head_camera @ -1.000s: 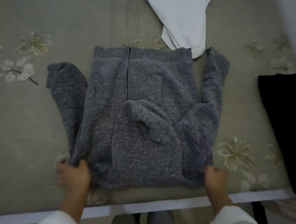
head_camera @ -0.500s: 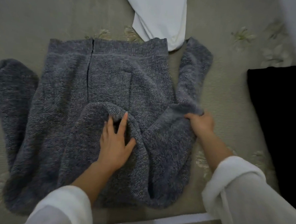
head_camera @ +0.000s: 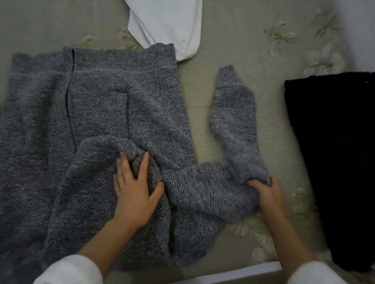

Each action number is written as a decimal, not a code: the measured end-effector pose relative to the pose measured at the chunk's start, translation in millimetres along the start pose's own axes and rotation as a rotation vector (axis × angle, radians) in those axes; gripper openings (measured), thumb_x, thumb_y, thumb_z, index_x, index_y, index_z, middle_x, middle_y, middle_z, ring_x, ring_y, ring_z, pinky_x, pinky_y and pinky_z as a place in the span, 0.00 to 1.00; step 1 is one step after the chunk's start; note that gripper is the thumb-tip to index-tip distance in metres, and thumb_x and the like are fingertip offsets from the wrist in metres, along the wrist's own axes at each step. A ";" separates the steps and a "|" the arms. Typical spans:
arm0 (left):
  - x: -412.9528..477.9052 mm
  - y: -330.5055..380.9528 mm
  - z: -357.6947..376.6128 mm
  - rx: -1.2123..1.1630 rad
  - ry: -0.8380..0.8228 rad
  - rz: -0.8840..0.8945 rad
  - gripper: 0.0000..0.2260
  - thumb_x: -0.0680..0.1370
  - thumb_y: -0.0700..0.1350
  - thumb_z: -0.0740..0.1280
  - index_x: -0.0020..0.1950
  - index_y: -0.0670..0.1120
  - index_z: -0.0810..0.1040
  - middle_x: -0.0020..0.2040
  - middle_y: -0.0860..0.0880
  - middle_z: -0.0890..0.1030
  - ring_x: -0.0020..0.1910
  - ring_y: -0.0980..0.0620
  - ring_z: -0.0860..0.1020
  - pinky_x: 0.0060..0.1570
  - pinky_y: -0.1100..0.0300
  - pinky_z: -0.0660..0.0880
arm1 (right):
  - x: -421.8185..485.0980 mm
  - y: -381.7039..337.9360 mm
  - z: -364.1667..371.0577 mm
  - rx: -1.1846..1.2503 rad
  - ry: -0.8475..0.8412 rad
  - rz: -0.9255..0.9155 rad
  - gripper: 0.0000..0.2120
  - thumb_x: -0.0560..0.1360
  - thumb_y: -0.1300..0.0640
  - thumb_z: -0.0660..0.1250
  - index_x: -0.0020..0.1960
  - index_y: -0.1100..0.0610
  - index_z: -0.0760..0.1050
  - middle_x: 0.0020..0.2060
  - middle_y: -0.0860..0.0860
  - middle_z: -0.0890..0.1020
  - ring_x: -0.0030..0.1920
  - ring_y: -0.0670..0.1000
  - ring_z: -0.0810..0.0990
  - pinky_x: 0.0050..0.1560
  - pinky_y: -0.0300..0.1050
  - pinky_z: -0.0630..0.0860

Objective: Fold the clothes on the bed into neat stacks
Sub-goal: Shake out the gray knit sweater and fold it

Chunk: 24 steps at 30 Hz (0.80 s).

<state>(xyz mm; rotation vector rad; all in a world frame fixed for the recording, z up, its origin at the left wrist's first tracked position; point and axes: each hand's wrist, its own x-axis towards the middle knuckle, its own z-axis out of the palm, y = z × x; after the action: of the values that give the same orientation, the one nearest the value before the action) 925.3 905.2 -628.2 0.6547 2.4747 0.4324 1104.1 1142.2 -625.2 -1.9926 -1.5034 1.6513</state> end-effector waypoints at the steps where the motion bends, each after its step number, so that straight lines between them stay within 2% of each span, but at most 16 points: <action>1: -7.2 3.9 1.5 0.035 0.056 0.023 0.34 0.78 0.59 0.60 0.77 0.58 0.43 0.76 0.44 0.33 0.75 0.45 0.34 0.71 0.39 0.44 | 1.9 -9.2 0.6 0.099 -0.020 0.010 0.14 0.69 0.64 0.70 0.54 0.61 0.73 0.50 0.60 0.80 0.47 0.58 0.80 0.41 0.46 0.74; 3: -27.9 15.1 8.5 0.084 0.151 0.155 0.28 0.77 0.56 0.61 0.75 0.50 0.58 0.76 0.40 0.49 0.75 0.40 0.50 0.67 0.36 0.55 | 5.2 -27.4 0.5 0.344 -0.093 0.055 0.06 0.73 0.59 0.66 0.48 0.59 0.80 0.45 0.57 0.84 0.42 0.54 0.83 0.38 0.43 0.77; 5: -52.4 29.4 20.2 0.118 0.093 0.389 0.21 0.74 0.56 0.59 0.65 0.49 0.68 0.66 0.44 0.66 0.64 0.42 0.67 0.60 0.41 0.66 | 10.7 -45.7 1.0 0.513 -0.152 0.177 0.14 0.76 0.51 0.62 0.40 0.56 0.82 0.36 0.53 0.85 0.36 0.51 0.84 0.33 0.41 0.78; 6: -62.7 37.5 27.6 0.137 -0.018 0.475 0.20 0.74 0.57 0.58 0.62 0.50 0.69 0.61 0.48 0.68 0.60 0.45 0.71 0.58 0.47 0.66 | 15.6 -54.7 0.7 0.476 -0.187 0.235 0.15 0.76 0.48 0.61 0.42 0.56 0.82 0.37 0.53 0.85 0.37 0.52 0.84 0.35 0.43 0.78; 8: -73.8 55.7 42.7 0.138 -0.267 0.440 0.25 0.75 0.61 0.57 0.67 0.50 0.65 0.60 0.51 0.67 0.60 0.48 0.71 0.57 0.54 0.67 | 19.1 -74.3 1.5 0.278 -0.322 0.281 0.13 0.77 0.48 0.62 0.50 0.56 0.80 0.40 0.54 0.86 0.42 0.54 0.84 0.39 0.45 0.78; 10: -71.6 68.1 55.4 0.071 -0.403 0.206 0.33 0.75 0.62 0.61 0.75 0.51 0.52 0.65 0.50 0.62 0.64 0.48 0.66 0.60 0.53 0.70 | 20.8 -91.8 2.4 0.123 -0.407 0.260 0.12 0.76 0.53 0.65 0.56 0.58 0.79 0.41 0.55 0.86 0.42 0.54 0.84 0.41 0.46 0.80; 11: -67.9 74.4 58.4 0.027 -0.421 0.111 0.35 0.76 0.57 0.65 0.76 0.51 0.48 0.66 0.47 0.62 0.65 0.46 0.66 0.60 0.52 0.71 | 18.8 -102.1 1.5 0.128 -0.399 0.213 0.13 0.76 0.56 0.66 0.58 0.60 0.78 0.42 0.56 0.86 0.41 0.54 0.85 0.41 0.46 0.81; 12: -64.4 80.6 59.2 0.007 -0.418 0.071 0.36 0.76 0.51 0.66 0.76 0.51 0.47 0.66 0.44 0.65 0.63 0.44 0.69 0.59 0.50 0.73 | 18.4 -111.8 -1.5 0.197 -0.348 0.124 0.13 0.75 0.59 0.66 0.59 0.61 0.78 0.43 0.56 0.86 0.42 0.54 0.85 0.42 0.47 0.82; 14: -58.0 91.7 52.2 0.012 -0.412 0.132 0.29 0.75 0.45 0.66 0.73 0.48 0.56 0.60 0.42 0.74 0.56 0.42 0.75 0.52 0.50 0.74 | 14.6 -126.7 -15.9 0.413 -0.121 -0.179 0.09 0.74 0.63 0.66 0.52 0.58 0.81 0.42 0.52 0.85 0.43 0.51 0.84 0.44 0.44 0.81; 16: -54.8 96.4 35.6 -0.038 -0.412 0.269 0.18 0.73 0.47 0.66 0.62 0.50 0.69 0.51 0.45 0.80 0.49 0.43 0.78 0.44 0.53 0.75 | -2.0 -129.0 -40.3 0.370 0.176 -0.452 0.08 0.71 0.61 0.68 0.43 0.50 0.82 0.37 0.43 0.84 0.41 0.43 0.82 0.42 0.39 0.78; 18: -55.3 89.9 18.5 -0.022 -0.444 0.402 0.09 0.71 0.48 0.66 0.50 0.51 0.74 0.46 0.49 0.80 0.46 0.46 0.79 0.38 0.56 0.72 | -16.6 -108.7 -62.2 0.284 0.326 -0.534 0.10 0.71 0.61 0.66 0.40 0.46 0.80 0.33 0.38 0.82 0.38 0.35 0.79 0.40 0.32 0.75; 19: -57.9 82.5 13.3 0.032 -0.462 0.459 0.07 0.70 0.48 0.67 0.48 0.52 0.75 0.46 0.50 0.78 0.48 0.47 0.78 0.38 0.57 0.70 | -19.8 -93.1 -68.8 0.250 0.360 -0.496 0.10 0.72 0.62 0.66 0.42 0.47 0.79 0.31 0.36 0.80 0.35 0.33 0.77 0.38 0.29 0.73; 21: -67.0 64.0 14.1 0.241 -0.496 0.528 0.12 0.72 0.50 0.67 0.55 0.53 0.75 0.56 0.50 0.71 0.59 0.47 0.70 0.50 0.55 0.68 | -14.4 -56.8 -71.2 0.140 0.394 -0.281 0.10 0.72 0.66 0.66 0.52 0.58 0.79 0.25 0.34 0.78 0.29 0.32 0.75 0.31 0.25 0.69; 22: -73.0 55.7 19.6 0.350 -0.526 0.518 0.15 0.74 0.51 0.66 0.60 0.54 0.74 0.62 0.48 0.66 0.66 0.45 0.63 0.59 0.51 0.65 | -8.4 -38.3 -71.1 0.124 0.352 -0.118 0.13 0.73 0.67 0.66 0.57 0.60 0.78 0.27 0.37 0.79 0.29 0.35 0.75 0.29 0.26 0.70; 24: -84.6 48.6 34.9 0.395 -0.579 0.456 0.16 0.76 0.50 0.65 0.64 0.55 0.72 0.73 0.49 0.53 0.74 0.44 0.47 0.71 0.43 0.51 | -3.0 -12.3 -70.1 0.280 0.117 0.199 0.15 0.75 0.62 0.65 0.62 0.60 0.75 0.38 0.47 0.80 0.36 0.44 0.76 0.36 0.35 0.74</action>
<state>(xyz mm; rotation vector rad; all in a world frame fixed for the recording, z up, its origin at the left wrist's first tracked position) 1025.2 906.3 -600.3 1.3072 1.8530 -0.0959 1153.7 1177.8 -588.3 -2.0922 -1.0002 1.6746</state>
